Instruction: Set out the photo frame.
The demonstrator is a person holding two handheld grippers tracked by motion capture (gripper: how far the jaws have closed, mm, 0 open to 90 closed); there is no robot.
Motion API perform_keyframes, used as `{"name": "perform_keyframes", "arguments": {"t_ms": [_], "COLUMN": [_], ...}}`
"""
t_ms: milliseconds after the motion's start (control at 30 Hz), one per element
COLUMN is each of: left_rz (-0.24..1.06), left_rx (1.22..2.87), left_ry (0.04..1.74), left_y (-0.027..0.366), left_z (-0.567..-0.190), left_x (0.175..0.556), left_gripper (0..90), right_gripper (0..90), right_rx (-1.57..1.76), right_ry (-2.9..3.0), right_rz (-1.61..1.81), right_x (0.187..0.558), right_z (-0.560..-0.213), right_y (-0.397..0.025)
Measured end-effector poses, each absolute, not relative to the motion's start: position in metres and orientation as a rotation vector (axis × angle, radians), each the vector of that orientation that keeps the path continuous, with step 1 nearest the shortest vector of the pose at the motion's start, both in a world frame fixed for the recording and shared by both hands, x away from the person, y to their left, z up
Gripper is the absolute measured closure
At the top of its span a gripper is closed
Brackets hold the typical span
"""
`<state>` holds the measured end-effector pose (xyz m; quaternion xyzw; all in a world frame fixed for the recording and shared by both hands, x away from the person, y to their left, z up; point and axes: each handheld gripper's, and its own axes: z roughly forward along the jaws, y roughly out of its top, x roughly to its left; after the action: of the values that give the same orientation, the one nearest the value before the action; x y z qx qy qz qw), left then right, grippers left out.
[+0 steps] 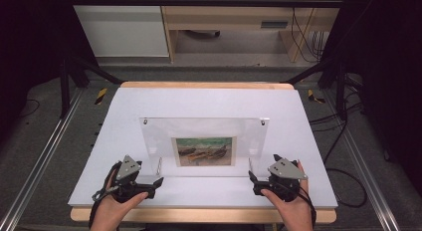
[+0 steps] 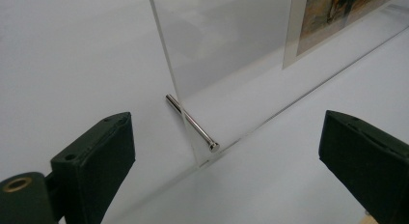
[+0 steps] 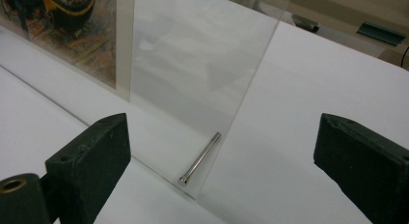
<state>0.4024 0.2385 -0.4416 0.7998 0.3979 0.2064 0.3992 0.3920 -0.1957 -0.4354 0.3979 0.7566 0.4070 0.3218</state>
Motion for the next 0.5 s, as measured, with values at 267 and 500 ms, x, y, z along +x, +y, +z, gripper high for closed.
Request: {"name": "perform_keyframes", "arguments": {"t_ms": [267, 500], "left_rz": [0.536, 0.554], "left_rx": [2.025, 2.03], "left_ry": [1.014, 1.024], "left_y": [0.246, 0.256], "left_z": [-0.441, -0.441], "left_x": [0.396, 0.392], "left_gripper": [5.2, 5.5], "right_gripper": [6.5, 6.7], "right_rx": [1.081, 1.122], "right_ry": [2.005, 1.993], "right_rz": [1.043, 1.046], "right_x": [0.383, 0.376], "right_z": [-0.44, -0.442], "right_y": [-0.208, -0.222]}}
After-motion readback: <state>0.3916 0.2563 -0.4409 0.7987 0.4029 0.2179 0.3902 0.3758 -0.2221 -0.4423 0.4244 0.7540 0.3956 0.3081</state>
